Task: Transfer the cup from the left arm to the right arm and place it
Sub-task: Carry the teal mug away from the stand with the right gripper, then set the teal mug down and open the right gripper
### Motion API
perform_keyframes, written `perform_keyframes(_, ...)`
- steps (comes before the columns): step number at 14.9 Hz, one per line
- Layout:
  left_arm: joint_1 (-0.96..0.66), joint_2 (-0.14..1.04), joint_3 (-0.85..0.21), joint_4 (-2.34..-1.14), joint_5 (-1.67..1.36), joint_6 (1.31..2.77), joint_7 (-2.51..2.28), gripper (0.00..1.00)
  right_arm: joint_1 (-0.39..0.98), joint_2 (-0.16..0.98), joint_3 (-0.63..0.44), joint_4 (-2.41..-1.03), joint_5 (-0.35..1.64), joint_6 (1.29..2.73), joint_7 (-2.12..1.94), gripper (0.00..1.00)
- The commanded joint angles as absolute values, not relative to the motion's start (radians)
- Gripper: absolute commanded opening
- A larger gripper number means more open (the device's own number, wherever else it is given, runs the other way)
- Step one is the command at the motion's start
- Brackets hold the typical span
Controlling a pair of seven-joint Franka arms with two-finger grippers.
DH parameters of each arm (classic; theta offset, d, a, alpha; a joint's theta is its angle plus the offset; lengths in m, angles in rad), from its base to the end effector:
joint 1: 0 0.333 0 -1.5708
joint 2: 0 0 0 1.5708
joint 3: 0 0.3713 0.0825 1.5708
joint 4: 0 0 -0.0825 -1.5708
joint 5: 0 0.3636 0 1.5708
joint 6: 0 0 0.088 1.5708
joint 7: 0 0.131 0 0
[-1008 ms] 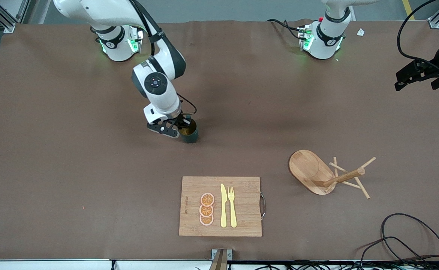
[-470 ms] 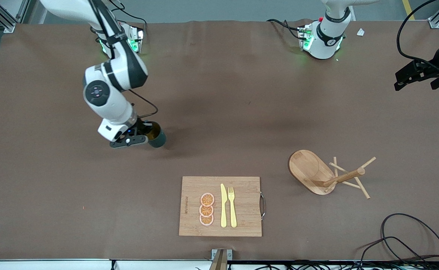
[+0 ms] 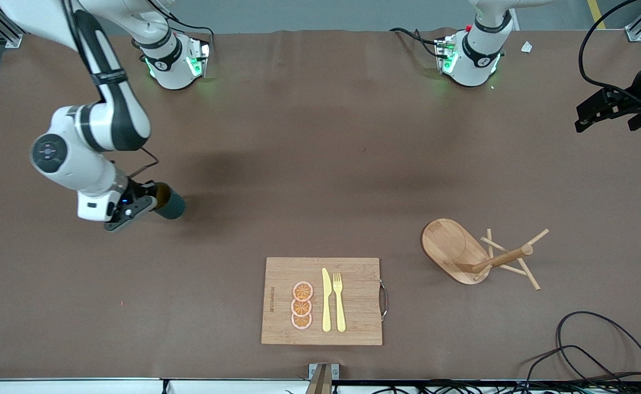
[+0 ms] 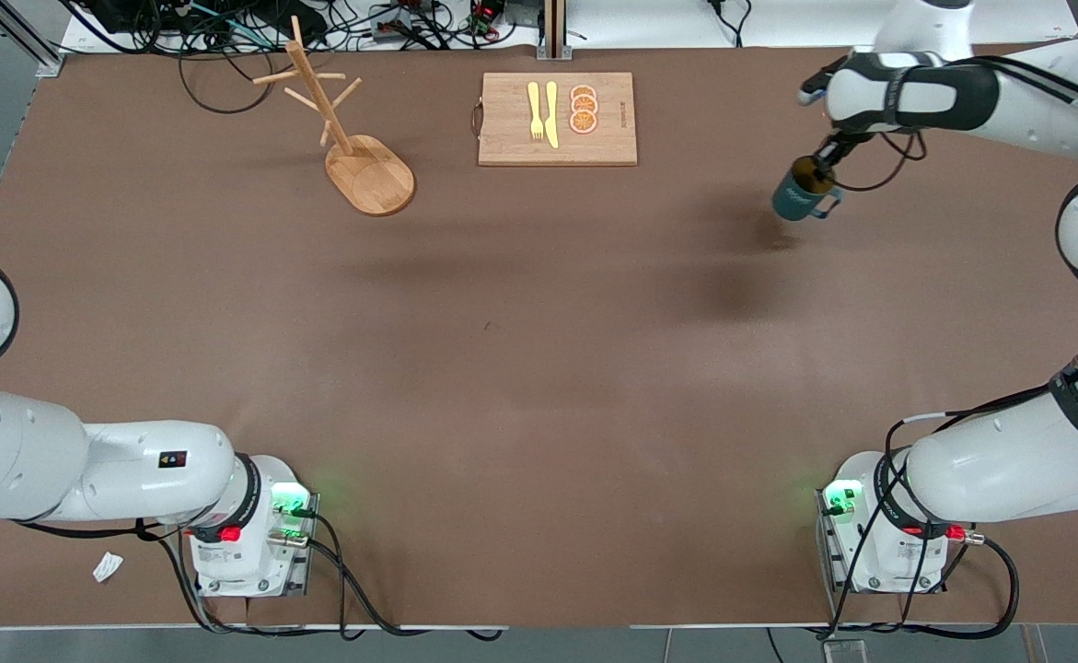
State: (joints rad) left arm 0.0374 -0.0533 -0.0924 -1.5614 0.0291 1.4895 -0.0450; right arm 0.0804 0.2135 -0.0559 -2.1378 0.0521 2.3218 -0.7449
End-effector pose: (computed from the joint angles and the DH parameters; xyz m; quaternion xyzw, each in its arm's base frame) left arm 0.5053 -0.0255 0.6806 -0.9998 0.0039 0.0086 0.0174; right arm 0.5596 0.0165 0.3478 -0.9332 -0.3589 0.0090 0.0171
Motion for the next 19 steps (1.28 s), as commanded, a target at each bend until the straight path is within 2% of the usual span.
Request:
perform_keyframes(1,0.043,-0.071,-0.1,-1.583,0.046,1.491,-0.054,1.0,0.014,0.205,-0.034,-2.171,0.044,2.374,-0.941,0.0)
perform_keyframes(8,0.044,-0.066,-0.1,-1.582,0.046,1.489,-0.052,1.0,-0.061,0.291,-0.034,-2.169,-0.038,2.486,-1.198,0.0)
perform_keyframes(19,0.043,-0.055,-0.1,-1.578,0.041,1.489,-0.054,1.0,-0.092,0.311,-0.034,-2.183,-0.044,2.479,-1.215,0.04)
